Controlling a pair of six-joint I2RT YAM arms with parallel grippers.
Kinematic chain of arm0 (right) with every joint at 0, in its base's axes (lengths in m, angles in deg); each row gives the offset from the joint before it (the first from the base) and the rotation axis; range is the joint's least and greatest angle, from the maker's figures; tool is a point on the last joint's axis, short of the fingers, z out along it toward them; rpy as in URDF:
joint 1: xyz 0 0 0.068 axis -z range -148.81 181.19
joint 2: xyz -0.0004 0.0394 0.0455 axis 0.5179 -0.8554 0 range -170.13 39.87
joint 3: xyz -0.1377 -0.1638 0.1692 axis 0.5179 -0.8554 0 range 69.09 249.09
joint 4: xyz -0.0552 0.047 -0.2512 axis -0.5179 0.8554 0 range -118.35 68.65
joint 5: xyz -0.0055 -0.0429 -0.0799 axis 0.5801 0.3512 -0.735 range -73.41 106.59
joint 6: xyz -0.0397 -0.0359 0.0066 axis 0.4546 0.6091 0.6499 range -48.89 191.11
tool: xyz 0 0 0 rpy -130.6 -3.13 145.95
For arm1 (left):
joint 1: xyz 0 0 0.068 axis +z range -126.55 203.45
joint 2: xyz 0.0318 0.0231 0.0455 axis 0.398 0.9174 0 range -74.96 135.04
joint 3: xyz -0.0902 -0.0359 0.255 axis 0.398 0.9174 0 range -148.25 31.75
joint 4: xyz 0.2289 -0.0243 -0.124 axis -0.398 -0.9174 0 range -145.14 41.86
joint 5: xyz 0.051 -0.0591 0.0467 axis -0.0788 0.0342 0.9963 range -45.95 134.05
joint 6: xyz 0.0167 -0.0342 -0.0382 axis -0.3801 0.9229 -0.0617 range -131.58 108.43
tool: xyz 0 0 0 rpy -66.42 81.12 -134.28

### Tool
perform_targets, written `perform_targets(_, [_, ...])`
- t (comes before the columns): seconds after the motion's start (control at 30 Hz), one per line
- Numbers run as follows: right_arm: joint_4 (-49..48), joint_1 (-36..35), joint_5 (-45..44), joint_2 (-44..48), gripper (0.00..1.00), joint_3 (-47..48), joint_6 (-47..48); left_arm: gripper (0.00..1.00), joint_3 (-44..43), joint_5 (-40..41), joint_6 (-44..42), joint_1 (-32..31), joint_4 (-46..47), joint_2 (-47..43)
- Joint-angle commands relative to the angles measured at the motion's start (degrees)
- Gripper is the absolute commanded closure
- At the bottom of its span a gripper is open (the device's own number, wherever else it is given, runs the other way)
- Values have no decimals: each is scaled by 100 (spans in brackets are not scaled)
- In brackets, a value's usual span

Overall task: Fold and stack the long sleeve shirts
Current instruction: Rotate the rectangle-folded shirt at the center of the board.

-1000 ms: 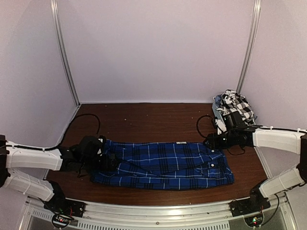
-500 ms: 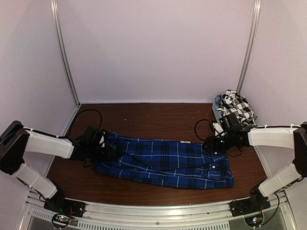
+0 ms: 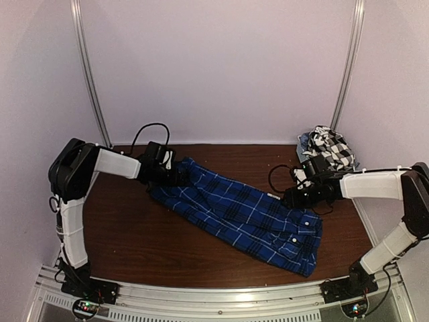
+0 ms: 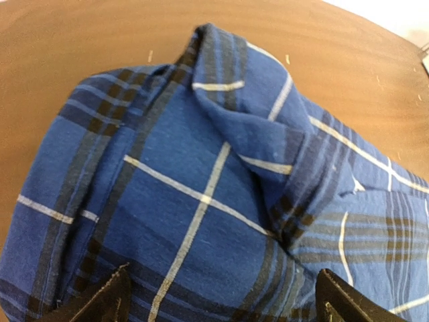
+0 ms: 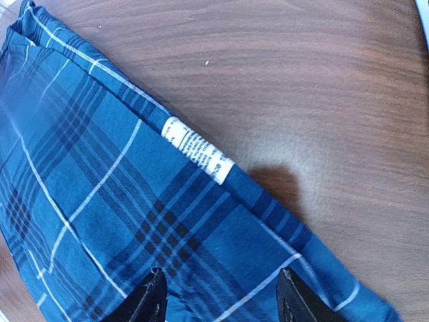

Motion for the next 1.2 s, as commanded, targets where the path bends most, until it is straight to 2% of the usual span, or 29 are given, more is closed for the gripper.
perform_targets(0.0, [140, -6, -568, -61, 42, 276, 163, 2, -1023, -202, -651, 193, -597, 684])
perform_targets(0.1, [186, -7, -619, -109, 38, 362, 184, 2, -1521, -117, -794, 247, -582, 721])
perform_targets(0.23, [207, -6, -655, -123, 33, 336, 169, 2, -1523, 115, -856, 271, -449, 288])
perform_targets(0.4, [174, 15, -659, -159, 25, 198, 135, 2, -1025, 364, -711, 271, -207, -467])
perform_targets(0.63, [-4, 106, -532, -228, 18, -102, 109, 2, -181, 76, -201, 280, 6, -1322])
perform_targets(0.9, [-190, 183, -238, -174, 17, -491, 18, 2, 1037, -476, 382, 287, 416, -2193])
perform_targets(1.17, [-475, 178, 140, 5, 19, -994, -197, 2, 1868, -1114, 859, 288, 631, -2690])
